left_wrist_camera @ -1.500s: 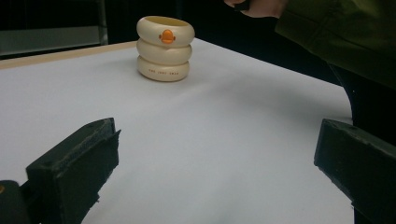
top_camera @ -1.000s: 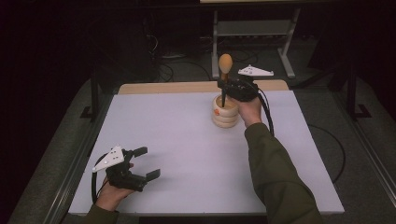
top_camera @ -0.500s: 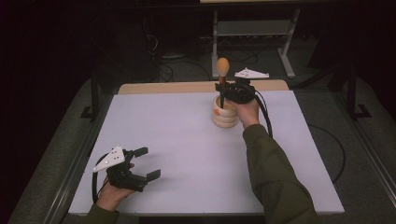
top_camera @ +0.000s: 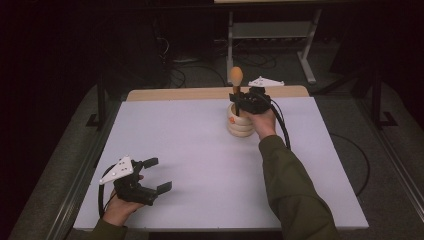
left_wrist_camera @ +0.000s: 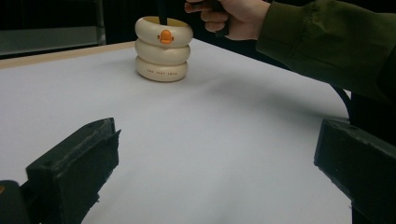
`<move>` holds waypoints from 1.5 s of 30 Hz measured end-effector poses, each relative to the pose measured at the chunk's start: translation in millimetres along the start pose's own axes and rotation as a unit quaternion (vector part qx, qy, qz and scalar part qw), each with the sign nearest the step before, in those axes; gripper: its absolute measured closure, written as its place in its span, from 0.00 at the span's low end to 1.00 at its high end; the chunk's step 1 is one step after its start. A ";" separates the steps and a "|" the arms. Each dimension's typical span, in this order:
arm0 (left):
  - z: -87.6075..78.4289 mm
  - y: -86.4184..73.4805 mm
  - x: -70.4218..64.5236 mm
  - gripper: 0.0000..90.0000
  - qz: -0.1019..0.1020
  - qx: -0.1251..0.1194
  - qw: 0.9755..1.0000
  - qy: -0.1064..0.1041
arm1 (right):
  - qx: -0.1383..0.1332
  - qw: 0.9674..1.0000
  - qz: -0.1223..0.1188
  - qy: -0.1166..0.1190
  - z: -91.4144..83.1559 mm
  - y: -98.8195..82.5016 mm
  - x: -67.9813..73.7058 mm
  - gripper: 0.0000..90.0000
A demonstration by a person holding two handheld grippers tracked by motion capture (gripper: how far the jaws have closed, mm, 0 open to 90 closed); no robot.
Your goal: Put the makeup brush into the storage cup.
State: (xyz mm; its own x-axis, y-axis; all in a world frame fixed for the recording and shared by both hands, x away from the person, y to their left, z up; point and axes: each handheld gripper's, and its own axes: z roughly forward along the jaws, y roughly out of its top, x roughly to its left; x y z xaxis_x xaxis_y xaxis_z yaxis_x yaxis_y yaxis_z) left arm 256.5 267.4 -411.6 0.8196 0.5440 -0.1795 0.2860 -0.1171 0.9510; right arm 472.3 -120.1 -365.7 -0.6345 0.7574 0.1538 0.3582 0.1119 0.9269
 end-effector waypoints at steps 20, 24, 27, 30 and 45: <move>0.8 -0.1 -0.4 0.00 0.001 0.003 1.000 -0.003 | 0.013 1.000 0.012 -0.010 1.6 -5.0 -4.1 0.38; 1.3 0.0 -1.1 0.00 0.000 0.003 1.000 -0.004 | 0.019 0.999 0.019 -0.019 -0.3 -5.0 -5.6 0.30; 1.3 -0.1 -1.1 0.00 0.000 0.003 1.000 -0.004 | 0.017 1.000 0.018 -0.018 -1.7 -4.9 -6.5 0.28; 1.2 -0.1 -0.8 0.00 0.000 0.003 1.000 -0.003 | 0.018 1.000 0.013 -0.021 -5.5 -3.4 -5.3 0.22; -0.2 0.1 -0.3 0.00 0.000 -0.001 1.000 -0.003 | 0.015 1.000 -0.001 -0.021 -23.0 -1.3 1.3 0.14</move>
State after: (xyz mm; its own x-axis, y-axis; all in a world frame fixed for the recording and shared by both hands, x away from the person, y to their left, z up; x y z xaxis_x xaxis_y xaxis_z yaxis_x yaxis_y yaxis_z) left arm 256.1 267.4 -411.3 0.8225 0.5391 -0.1809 0.2850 -0.1155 0.9515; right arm 455.2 -134.0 -358.9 -0.6071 0.7828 0.1365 0.3768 0.1323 0.9168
